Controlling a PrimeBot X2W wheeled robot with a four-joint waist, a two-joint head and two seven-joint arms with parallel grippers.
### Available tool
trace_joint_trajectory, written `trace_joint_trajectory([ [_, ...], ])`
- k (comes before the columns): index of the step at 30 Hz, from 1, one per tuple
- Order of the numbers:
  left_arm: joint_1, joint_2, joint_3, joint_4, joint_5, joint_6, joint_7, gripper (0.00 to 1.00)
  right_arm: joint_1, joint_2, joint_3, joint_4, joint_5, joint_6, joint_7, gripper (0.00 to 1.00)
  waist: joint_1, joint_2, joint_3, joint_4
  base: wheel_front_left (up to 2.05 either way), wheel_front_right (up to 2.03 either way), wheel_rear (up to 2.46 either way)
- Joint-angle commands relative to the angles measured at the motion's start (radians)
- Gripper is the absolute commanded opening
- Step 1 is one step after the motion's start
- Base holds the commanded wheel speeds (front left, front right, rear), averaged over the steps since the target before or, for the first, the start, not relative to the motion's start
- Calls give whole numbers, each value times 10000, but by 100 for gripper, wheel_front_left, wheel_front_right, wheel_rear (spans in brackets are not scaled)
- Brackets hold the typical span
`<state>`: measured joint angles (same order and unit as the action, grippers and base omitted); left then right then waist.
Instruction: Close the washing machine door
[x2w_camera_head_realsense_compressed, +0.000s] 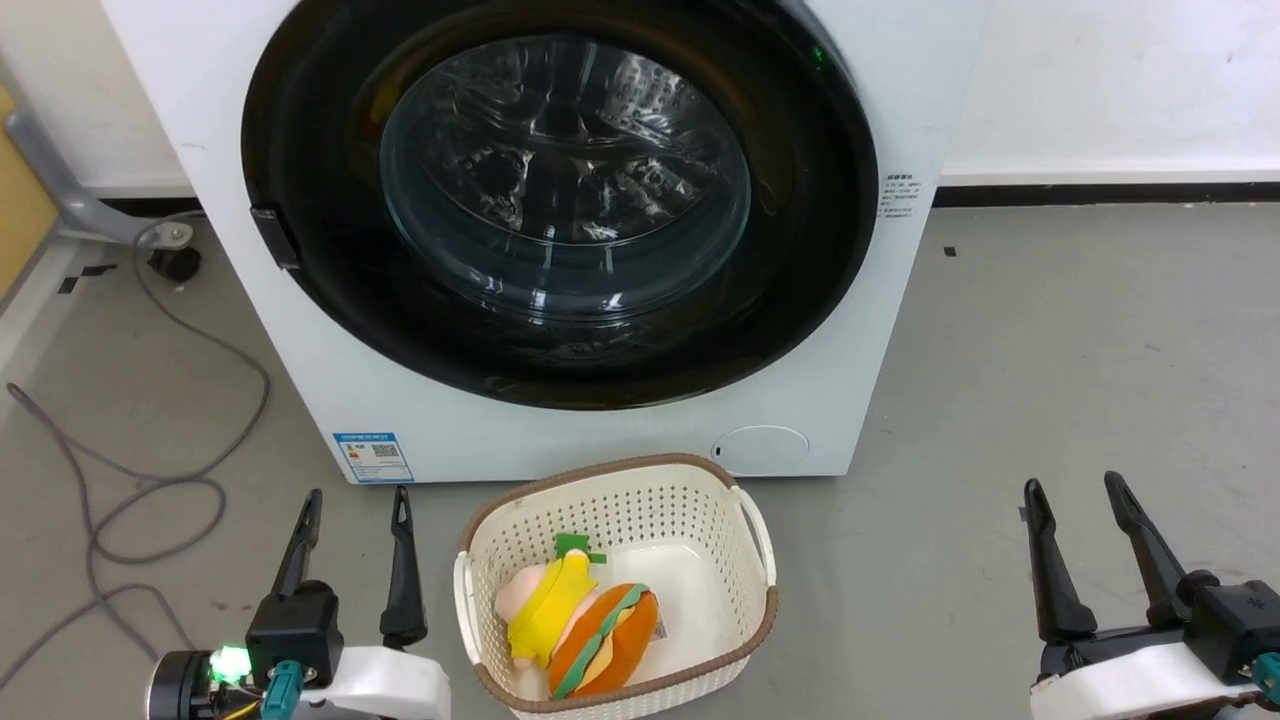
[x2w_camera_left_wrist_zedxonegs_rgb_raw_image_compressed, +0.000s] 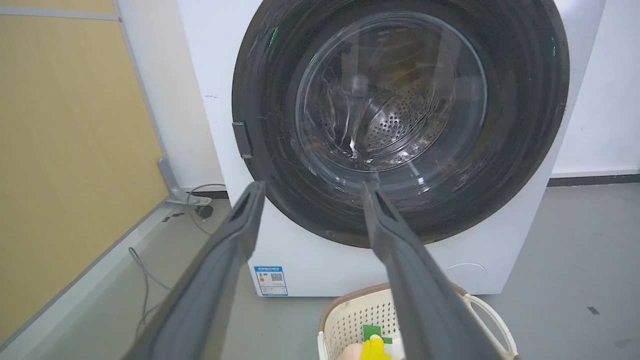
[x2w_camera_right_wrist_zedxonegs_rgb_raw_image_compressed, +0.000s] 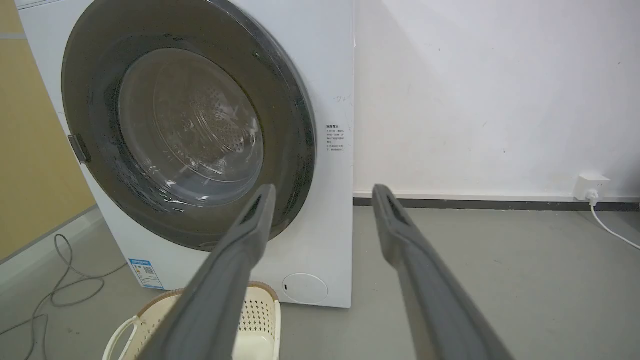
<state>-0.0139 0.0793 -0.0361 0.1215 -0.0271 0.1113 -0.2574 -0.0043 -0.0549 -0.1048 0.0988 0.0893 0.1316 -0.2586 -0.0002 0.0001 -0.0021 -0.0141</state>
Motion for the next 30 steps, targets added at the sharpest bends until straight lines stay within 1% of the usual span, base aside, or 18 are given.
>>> trace_joint_trajectory([
  [1, 128, 41, 1, 14, -26, -40, -44, 0, 145, 45, -34, -49, -1, -9, -32, 0, 2, -1, -15, -16, 0, 0, 0],
  [4, 4, -25, -10, 4, -23, -4, 15, 0, -5, -4, -12, 0, -10, 2, 15, 0, 2, -1, -15, -13, 0, 0, 0],
  [30, 32, -80, 67, -249, 38, -234, 547, 0, 5, 7, 209, -205, -193, 0, 549, 0, 2, -1, -8, 19, 0, 0, 0],
])
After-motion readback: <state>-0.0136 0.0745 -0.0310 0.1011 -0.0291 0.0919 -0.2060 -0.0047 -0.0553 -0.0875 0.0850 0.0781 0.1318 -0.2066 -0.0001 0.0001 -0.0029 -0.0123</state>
